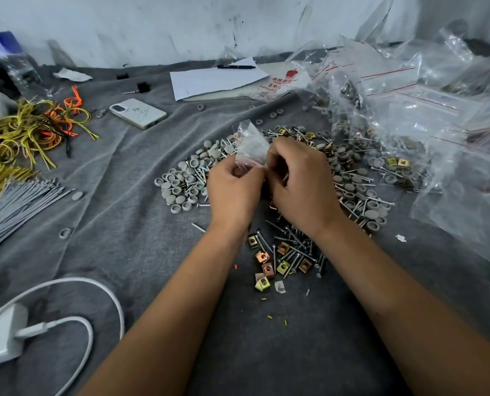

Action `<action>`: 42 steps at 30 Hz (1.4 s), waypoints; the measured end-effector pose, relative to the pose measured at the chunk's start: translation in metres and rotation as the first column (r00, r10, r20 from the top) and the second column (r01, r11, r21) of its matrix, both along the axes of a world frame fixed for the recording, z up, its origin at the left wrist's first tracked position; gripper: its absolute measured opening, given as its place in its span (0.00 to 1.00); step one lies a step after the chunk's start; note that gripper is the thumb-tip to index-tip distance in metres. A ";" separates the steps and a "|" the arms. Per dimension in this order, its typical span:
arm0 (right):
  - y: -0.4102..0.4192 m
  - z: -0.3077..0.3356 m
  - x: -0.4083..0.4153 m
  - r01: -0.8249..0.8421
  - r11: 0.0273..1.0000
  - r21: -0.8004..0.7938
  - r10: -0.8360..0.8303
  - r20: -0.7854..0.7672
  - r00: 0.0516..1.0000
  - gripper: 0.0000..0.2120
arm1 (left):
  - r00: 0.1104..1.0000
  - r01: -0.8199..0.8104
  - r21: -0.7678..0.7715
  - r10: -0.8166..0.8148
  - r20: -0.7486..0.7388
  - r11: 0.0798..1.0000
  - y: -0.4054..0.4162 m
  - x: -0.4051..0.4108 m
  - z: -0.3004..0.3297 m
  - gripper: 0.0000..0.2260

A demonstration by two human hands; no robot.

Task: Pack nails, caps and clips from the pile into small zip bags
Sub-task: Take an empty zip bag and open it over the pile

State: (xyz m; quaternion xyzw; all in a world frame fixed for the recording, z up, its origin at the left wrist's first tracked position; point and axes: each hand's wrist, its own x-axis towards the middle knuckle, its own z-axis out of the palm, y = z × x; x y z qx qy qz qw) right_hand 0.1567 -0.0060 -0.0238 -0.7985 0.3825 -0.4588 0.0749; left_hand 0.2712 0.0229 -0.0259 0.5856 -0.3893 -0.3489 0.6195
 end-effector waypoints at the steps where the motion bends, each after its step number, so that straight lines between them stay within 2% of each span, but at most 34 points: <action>1: 0.000 0.000 0.000 0.015 1.000 -0.004 -0.015 0.020 1.000 0.08 | 0.999 -0.016 0.008 0.016 0.037 1.000 0.001 -0.002 0.001 0.08; 3: 0.000 0.002 -0.001 0.051 0.999 -0.019 -0.049 0.065 0.997 0.09 | 0.991 -0.070 0.011 0.069 0.111 0.997 0.002 -0.003 0.003 0.04; 6: -0.002 0.003 -0.004 0.108 0.994 -0.010 -0.106 0.116 0.988 0.08 | 0.959 -0.134 -0.009 0.132 0.251 0.991 0.001 0.002 0.003 0.06; 8: -0.004 0.002 -0.006 0.161 0.986 0.040 -0.165 0.149 0.975 0.09 | 0.968 -0.090 -0.004 0.089 0.236 0.996 0.003 0.004 0.005 0.05; 11: -0.005 0.002 -0.011 0.228 0.966 0.122 -0.249 0.207 0.946 0.09 | 0.991 -0.004 -0.001 0.004 0.131 1.000 0.005 0.004 0.008 0.08; 14: -0.003 0.005 -0.010 0.160 0.975 0.155 -0.191 0.216 0.958 0.08 | 0.979 -0.064 -0.069 0.076 0.192 0.996 0.006 0.009 0.011 0.07; 17: 0.001 0.005 -0.005 -0.015 0.974 0.225 -0.024 0.172 0.985 0.10 | 0.949 -0.230 -0.164 0.259 0.181 0.959 0.003 0.031 0.019 0.06; 19: 0.006 0.002 0.001 -0.108 0.957 0.268 0.106 0.024 0.994 0.12 | 0.883 -0.395 -0.205 0.432 0.185 0.896 0.000 0.055 0.025 0.06; 21: 0.013 -0.003 0.009 -0.174 0.953 0.247 0.215 -0.151 0.965 0.13 | 0.783 -0.518 -0.302 0.586 0.209 0.800 0.001 0.078 0.032 0.03; 22: 0.016 -0.004 0.014 -0.196 0.957 0.214 0.243 -0.225 0.944 0.13 | 0.708 -0.561 -0.377 0.663 0.245 0.738 0.005 0.086 0.035 0.00; 25: 0.024 -0.004 0.027 -0.222 0.965 0.142 0.262 -0.414 0.872 0.17 | 0.450 -0.609 -0.550 0.820 0.354 0.571 0.016 0.097 0.043 0.05; 26: 0.026 -0.004 0.031 -0.235 0.961 0.144 0.275 -0.458 0.846 0.17 | 0.387 -0.594 -0.583 0.832 0.398 0.555 0.018 0.096 0.045 0.05; 28: 0.030 -0.003 0.037 -0.264 0.949 0.174 0.316 -0.506 0.803 0.19 | 0.336 -0.544 -0.573 0.785 0.521 0.613 0.022 0.091 0.047 0.06; 31: 0.037 -0.002 0.048 -0.255 0.955 0.154 0.296 -0.587 0.753 0.23 | 0.406 -0.487 -0.321 0.535 0.741 0.813 0.019 0.086 0.044 0.08; 34: 0.041 -0.001 0.057 -0.254 0.954 0.159 0.297 -0.623 0.724 0.17 | 0.527 -0.436 -0.049 0.299 0.796 0.899 0.015 0.084 0.034 0.10; 36: 0.036 0.000 0.053 -0.251 0.947 0.201 0.321 -0.600 0.733 0.12 | 0.566 -0.367 -0.017 0.238 0.789 0.930 0.015 0.080 0.027 0.10; 38: 0.027 0.001 0.041 -0.191 0.949 0.249 0.305 -0.583 0.753 0.11 | 0.584 -0.312 -0.026 0.213 0.783 0.950 0.013 0.075 0.021 0.08; 42: 0.007 0.000 0.011 -0.030 0.975 0.221 0.158 -0.590 0.792 0.10 | 0.636 -0.264 -0.015 0.186 0.749 0.964 0.007 0.066 0.014 0.04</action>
